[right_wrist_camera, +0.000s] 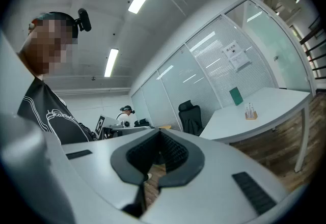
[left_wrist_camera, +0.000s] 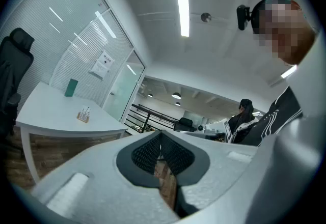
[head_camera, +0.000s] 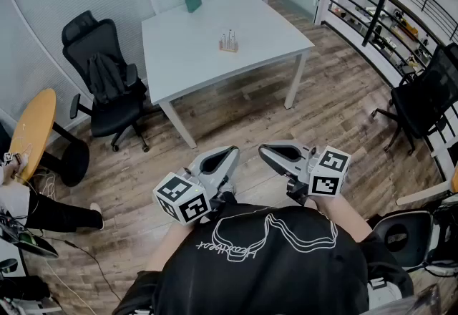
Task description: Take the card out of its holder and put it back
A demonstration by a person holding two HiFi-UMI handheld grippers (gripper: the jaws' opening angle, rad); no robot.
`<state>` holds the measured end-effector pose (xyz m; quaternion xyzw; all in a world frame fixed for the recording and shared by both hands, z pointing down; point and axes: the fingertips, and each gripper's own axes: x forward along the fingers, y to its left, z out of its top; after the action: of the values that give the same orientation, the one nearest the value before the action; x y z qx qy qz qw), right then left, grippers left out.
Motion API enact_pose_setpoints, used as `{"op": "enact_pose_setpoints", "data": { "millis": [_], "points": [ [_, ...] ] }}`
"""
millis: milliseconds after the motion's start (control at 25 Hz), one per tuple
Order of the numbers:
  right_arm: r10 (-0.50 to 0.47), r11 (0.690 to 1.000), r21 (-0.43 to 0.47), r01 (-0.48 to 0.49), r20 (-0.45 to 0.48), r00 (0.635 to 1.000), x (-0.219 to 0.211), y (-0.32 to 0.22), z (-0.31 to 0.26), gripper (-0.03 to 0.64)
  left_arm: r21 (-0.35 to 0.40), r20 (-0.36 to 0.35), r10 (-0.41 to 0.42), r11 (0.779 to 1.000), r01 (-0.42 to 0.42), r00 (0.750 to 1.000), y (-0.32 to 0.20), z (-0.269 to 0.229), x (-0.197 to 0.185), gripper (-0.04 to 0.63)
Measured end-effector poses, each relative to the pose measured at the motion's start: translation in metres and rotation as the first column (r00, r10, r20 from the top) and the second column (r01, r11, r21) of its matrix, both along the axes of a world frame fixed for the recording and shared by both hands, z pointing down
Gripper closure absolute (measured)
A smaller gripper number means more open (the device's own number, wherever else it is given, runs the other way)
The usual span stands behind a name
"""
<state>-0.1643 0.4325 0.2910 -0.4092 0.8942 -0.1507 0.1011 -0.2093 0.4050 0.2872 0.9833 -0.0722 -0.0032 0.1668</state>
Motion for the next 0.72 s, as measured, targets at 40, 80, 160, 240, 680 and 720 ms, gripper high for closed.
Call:
{"op": "enact_pose_setpoints", "data": {
  "millis": [40,80,160,240,680,720],
  "points": [
    [0.002,1.000,0.001,-0.002,0.001,1.000,0.000,-0.001,0.001,0.609,0.000,0.004,0.002,1.000,-0.002,1.000,0.000,0.002,0.000,0.581],
    [0.003,1.000,0.002,-0.003,0.003,1.000,0.000,-0.001,0.002,0.608,-0.001,0.007,0.004,1.000,-0.004,1.000,-0.001,0.003,0.001,0.581],
    [0.003,1.000,-0.001,-0.003,0.005,1.000,-0.001,-0.003,0.003,0.609,-0.005,0.012,0.008,1.000,-0.008,1.000,-0.001,0.004,0.001,0.581],
    [0.002,1.000,-0.003,-0.002,0.006,1.000,-0.001,-0.004,0.002,0.609,-0.005,0.014,0.010,1.000,-0.010,1.000,-0.002,0.002,0.002,0.581],
    [0.053,0.999,0.010,-0.054,0.032,0.998,0.026,0.003,0.006,0.607,0.015,0.035,0.030,0.999,-0.031,0.999,0.005,-0.001,0.025,0.581],
    [0.053,0.999,0.008,-0.054,0.037,0.998,0.028,0.002,0.006,0.607,0.014,0.037,0.033,0.999,-0.034,0.999,0.003,-0.001,0.027,0.581]
  ]
}}
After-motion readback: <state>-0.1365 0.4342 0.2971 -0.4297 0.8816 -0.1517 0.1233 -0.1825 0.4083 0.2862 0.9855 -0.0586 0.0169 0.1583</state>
